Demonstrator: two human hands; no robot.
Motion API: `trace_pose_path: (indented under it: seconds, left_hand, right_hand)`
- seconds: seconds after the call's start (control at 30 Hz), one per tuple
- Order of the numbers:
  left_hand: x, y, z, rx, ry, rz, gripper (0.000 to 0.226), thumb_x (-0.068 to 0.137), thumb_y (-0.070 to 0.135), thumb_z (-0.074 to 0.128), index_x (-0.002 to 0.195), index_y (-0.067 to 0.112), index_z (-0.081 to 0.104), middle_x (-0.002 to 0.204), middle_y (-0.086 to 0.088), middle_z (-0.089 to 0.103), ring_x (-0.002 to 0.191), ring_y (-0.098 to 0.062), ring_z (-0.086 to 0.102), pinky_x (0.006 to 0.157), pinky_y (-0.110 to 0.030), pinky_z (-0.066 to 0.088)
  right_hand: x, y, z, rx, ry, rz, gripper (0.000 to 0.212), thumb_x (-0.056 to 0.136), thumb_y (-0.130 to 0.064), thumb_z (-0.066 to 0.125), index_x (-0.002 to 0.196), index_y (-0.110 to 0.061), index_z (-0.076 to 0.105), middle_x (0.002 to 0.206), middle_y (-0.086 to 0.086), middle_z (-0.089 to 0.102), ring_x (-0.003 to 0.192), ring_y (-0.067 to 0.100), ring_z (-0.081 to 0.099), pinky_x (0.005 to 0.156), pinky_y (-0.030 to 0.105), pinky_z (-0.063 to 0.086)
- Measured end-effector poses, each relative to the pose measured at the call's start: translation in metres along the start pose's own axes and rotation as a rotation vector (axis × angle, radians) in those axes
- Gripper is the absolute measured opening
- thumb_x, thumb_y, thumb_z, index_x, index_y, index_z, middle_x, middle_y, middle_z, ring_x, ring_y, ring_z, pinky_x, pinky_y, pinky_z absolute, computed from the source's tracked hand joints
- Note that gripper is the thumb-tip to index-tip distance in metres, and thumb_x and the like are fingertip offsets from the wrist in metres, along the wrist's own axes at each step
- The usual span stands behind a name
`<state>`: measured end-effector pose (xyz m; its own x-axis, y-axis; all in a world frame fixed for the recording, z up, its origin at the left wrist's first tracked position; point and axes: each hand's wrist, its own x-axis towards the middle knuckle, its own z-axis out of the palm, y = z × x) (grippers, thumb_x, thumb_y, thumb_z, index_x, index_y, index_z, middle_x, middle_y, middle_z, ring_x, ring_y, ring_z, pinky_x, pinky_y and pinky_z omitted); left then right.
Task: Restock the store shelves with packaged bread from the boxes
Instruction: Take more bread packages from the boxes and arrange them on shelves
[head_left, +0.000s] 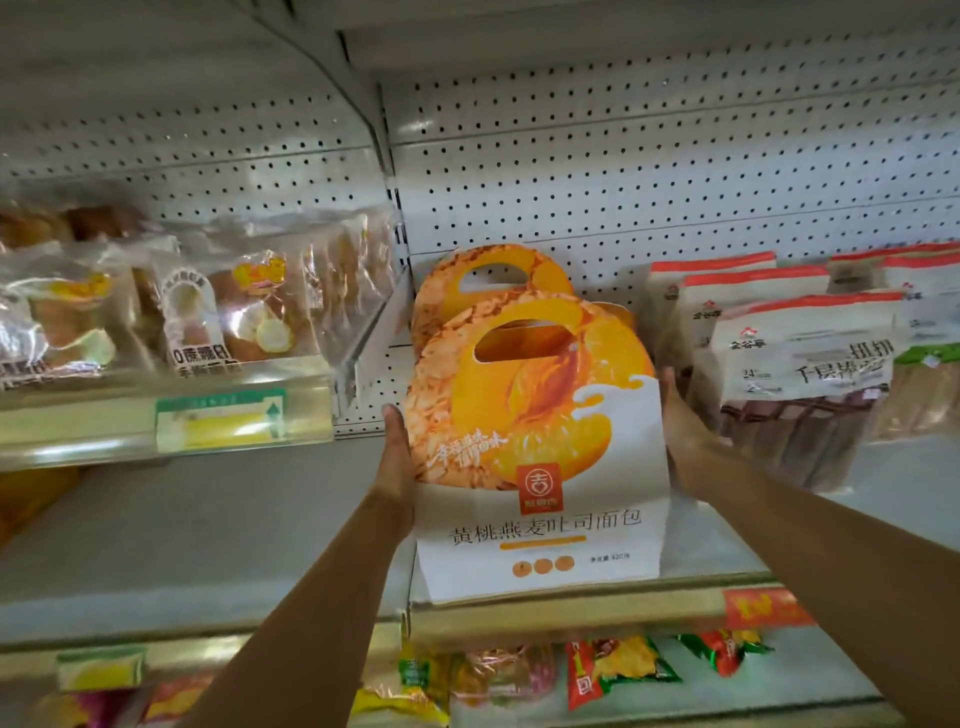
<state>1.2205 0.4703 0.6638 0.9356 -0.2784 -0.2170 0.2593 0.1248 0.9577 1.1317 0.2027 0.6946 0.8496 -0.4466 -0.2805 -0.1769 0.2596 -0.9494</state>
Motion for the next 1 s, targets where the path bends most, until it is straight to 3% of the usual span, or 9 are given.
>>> trace_pose_path:
  seconds: [0.07, 0.13, 0.3, 0.43, 0.5, 0.57, 0.63, 0.77, 1.0]
  left_hand:
    - [0.002, -0.003, -0.004, -0.031, -0.019, -0.009, 0.083, 0.090, 0.078, 0.011, 0.126, 0.023, 0.062, 0.112, -0.011, 0.074, 0.099, -0.031, 0.072, 0.086, -0.044, 0.056]
    - [0.001, -0.005, -0.007, -0.043, -0.015, -0.002, 0.082, 0.091, 0.077, 0.013, 0.136, 0.023, 0.055, 0.126, -0.013, 0.067, 0.113, -0.033, 0.065, 0.096, -0.048, 0.051]
    - [-0.001, -0.004, -0.009, -0.072, -0.035, 0.050, 0.082, 0.092, 0.075, 0.014, 0.137, 0.020, 0.056, 0.122, -0.014, 0.069, 0.112, -0.033, 0.066, 0.089, -0.042, 0.055]
    - [-0.020, -0.022, -0.010, -0.054, -0.046, 0.172, 0.083, 0.088, 0.080, 0.023, 0.140, 0.022, 0.052, 0.128, -0.013, 0.067, 0.116, -0.033, 0.064, 0.102, -0.054, 0.047]
    - [-0.028, -0.041, -0.012, 0.037, -0.064, 0.277, 0.083, 0.084, 0.084, 0.035, 0.142, 0.027, 0.049, 0.134, -0.009, 0.063, 0.122, -0.030, 0.061, 0.105, -0.057, 0.043]
    - [-0.032, -0.049, -0.007, 0.135, -0.005, 0.376, 0.080, 0.082, 0.083, 0.042, 0.138, 0.028, 0.053, 0.128, -0.004, 0.066, 0.118, -0.025, 0.063, 0.102, -0.052, 0.047]
    - [-0.033, -0.047, -0.001, 0.145, 0.054, 0.444, 0.069, 0.084, 0.076, 0.049, 0.132, 0.027, 0.057, 0.121, -0.001, 0.070, 0.112, -0.022, 0.066, 0.097, -0.044, 0.052]
    - [-0.024, -0.039, 0.004, 0.083, 0.121, 0.433, 0.050, 0.085, 0.056, 0.059, 0.122, 0.022, 0.064, 0.103, -0.004, 0.075, 0.094, -0.022, 0.071, 0.073, -0.024, 0.055]
    - [-0.014, -0.038, 0.004, 0.091, 0.158, 0.413, 0.053, 0.087, 0.060, 0.062, 0.124, 0.022, 0.065, 0.111, -0.003, 0.074, 0.106, -0.023, 0.069, 0.091, -0.037, 0.054]
  right_hand:
    - [0.007, 0.004, 0.003, 0.061, -0.079, 0.026, 0.072, 0.092, -0.072, 0.028, 0.135, -0.021, 0.053, 0.132, 0.012, 0.061, 0.118, 0.034, 0.057, 0.109, 0.051, 0.038]
    - [0.019, 0.011, 0.001, 0.083, -0.093, 0.033, 0.076, 0.089, -0.076, 0.031, 0.140, -0.024, 0.051, 0.132, 0.011, 0.062, 0.120, 0.037, 0.056, 0.109, 0.055, 0.037]
    - [0.015, 0.013, 0.003, 0.093, 0.005, 0.020, 0.071, 0.084, -0.081, 0.030, 0.118, -0.027, 0.062, 0.106, 0.008, 0.070, 0.100, 0.032, 0.064, 0.095, 0.047, 0.048]
    - [0.016, 0.056, -0.009, 0.119, 0.208, -0.124, 0.109, 0.051, -0.101, 0.041, 0.133, -0.030, 0.056, 0.129, 0.003, 0.064, 0.117, 0.027, 0.060, 0.104, 0.050, 0.045]
    - [-0.008, 0.065, 0.004, 0.116, 0.250, -0.149, 0.092, 0.070, -0.091, 0.039, 0.132, -0.025, 0.057, 0.129, -0.002, 0.060, 0.114, 0.022, 0.057, 0.103, 0.039, 0.043]
    - [-0.011, 0.072, 0.011, 0.140, 0.289, -0.188, 0.059, 0.096, -0.063, 0.034, 0.131, -0.020, 0.056, 0.123, 0.000, 0.058, 0.108, 0.020, 0.053, 0.095, 0.031, 0.039]
    - [-0.009, 0.068, 0.018, 0.155, 0.326, -0.208, 0.047, 0.101, -0.052, 0.034, 0.127, -0.020, 0.056, 0.119, 0.002, 0.058, 0.106, 0.021, 0.052, 0.091, 0.029, 0.038]
    - [0.001, 0.064, 0.027, 0.148, 0.369, -0.213, 0.040, 0.100, -0.054, 0.036, 0.117, -0.024, 0.055, 0.119, 0.001, 0.057, 0.110, 0.022, 0.052, 0.097, 0.034, 0.040]
    - [0.005, 0.064, 0.029, 0.114, 0.362, -0.195, 0.053, 0.096, -0.059, 0.037, 0.123, -0.021, 0.061, 0.125, 0.003, 0.064, 0.115, 0.023, 0.057, 0.103, 0.040, 0.042]
